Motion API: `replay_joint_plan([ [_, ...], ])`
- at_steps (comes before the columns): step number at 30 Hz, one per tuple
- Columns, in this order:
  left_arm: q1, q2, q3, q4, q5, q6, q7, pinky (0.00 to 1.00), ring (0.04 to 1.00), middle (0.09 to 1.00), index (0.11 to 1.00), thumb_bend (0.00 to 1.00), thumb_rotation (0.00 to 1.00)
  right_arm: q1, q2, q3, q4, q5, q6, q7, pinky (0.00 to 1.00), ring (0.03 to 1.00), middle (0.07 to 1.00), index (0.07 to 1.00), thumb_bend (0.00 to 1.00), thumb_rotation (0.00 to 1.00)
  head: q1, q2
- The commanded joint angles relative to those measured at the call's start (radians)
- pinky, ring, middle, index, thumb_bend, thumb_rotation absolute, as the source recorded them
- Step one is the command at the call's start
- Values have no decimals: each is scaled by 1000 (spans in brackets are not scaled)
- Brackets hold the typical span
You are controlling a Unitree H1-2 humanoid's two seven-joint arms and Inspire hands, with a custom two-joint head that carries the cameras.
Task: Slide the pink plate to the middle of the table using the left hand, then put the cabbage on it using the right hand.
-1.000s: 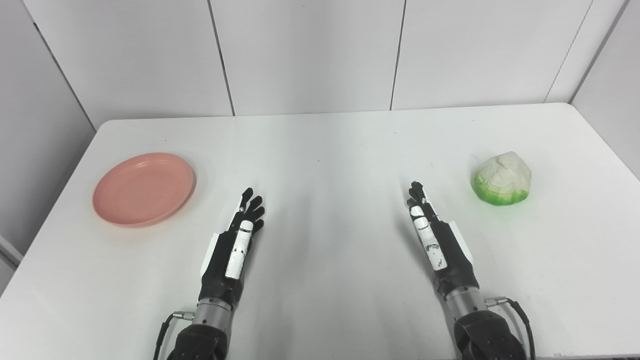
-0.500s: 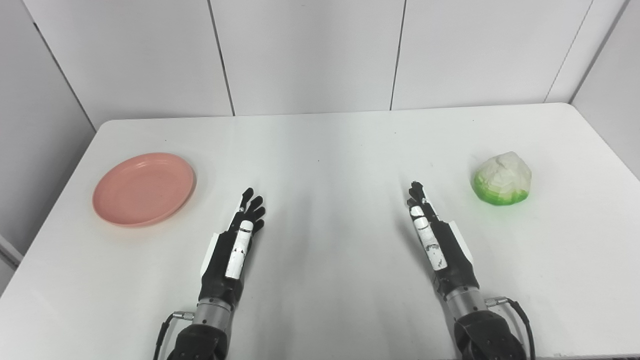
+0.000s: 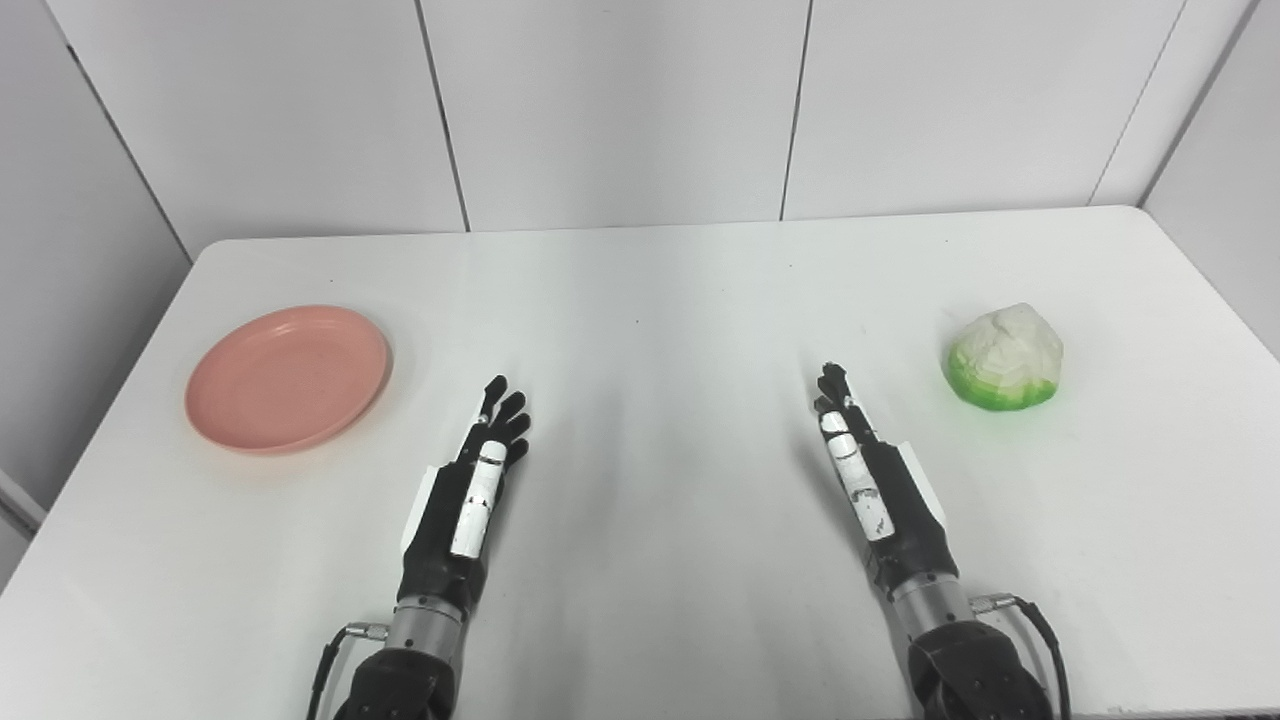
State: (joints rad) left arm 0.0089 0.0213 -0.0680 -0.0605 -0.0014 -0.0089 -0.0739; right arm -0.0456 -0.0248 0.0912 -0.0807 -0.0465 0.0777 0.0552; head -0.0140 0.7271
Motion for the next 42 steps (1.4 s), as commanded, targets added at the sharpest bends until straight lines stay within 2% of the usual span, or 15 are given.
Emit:
replay_joint_plan([
  [1,-3,3,-2,34,8,-13,1,937,946,963,966,407,1000,-14,-1,-1,5,16,1,15,1000,1000,1000,1000,414,1000,54,-7],
  [2,-4,1,-3,39,9,-17,2,937,946,963,966,409,1000,-14,-3,-3,7,19,0,17,1000,1000,1000,1000,415,1000,54,-7],
  [4,-7,-9,-9,50,13,-26,6,940,949,965,967,392,1000,-13,-14,-8,5,28,2,26,1000,1000,1000,1000,404,1000,115,-20],
  [5,-9,-17,-14,61,22,-32,12,943,950,966,968,382,1000,-12,-23,-12,-2,36,8,32,1000,1000,1000,1000,393,1000,172,-38],
  [7,-14,-30,-24,84,35,-43,23,944,951,968,968,385,1000,-9,-37,-19,-6,48,8,42,1000,1000,1000,1000,361,1000,217,-57],
  [10,-21,-45,-29,122,47,-62,31,952,956,971,971,397,1000,-8,-52,-28,7,66,-11,54,1000,1000,1000,1000,364,1000,257,-77],
  [11,-24,-52,-30,141,52,-72,37,952,955,970,970,399,1000,-8,-60,-30,14,73,-20,62,1000,1000,1000,1000,364,1000,290,-97],
  [14,-34,-68,-31,190,71,-107,55,942,950,966,961,414,1000,-9,-75,-36,34,88,-47,78,1000,1000,1000,1000,361,1000,325,-130],
  [21,-47,-70,-31,248,93,-148,67,937,950,960,952,481,1000,-13,-73,-37,50,101,-59,87,1000,1000,1000,1000,310,1000,354,-166],
  [28,-50,-64,-22,266,88,-166,59,944,959,969,957,452,1000,-9,-63,-31,42,99,-55,83,1000,1000,1000,1000,279,1000,347,-188],
  [33,-42,-57,-10,254,65,-154,47,950,960,966,952,452,1000,-9,-44,-23,41,90,-52,72,1000,1000,1000,1000,271,1000,333,-199],
  [42,-34,-43,-5,189,33,-124,31,964,957,967,960,439,1000,-9,-29,-15,37,74,-45,63,1000,1000,1000,1000,273,1000,332,-192],
])
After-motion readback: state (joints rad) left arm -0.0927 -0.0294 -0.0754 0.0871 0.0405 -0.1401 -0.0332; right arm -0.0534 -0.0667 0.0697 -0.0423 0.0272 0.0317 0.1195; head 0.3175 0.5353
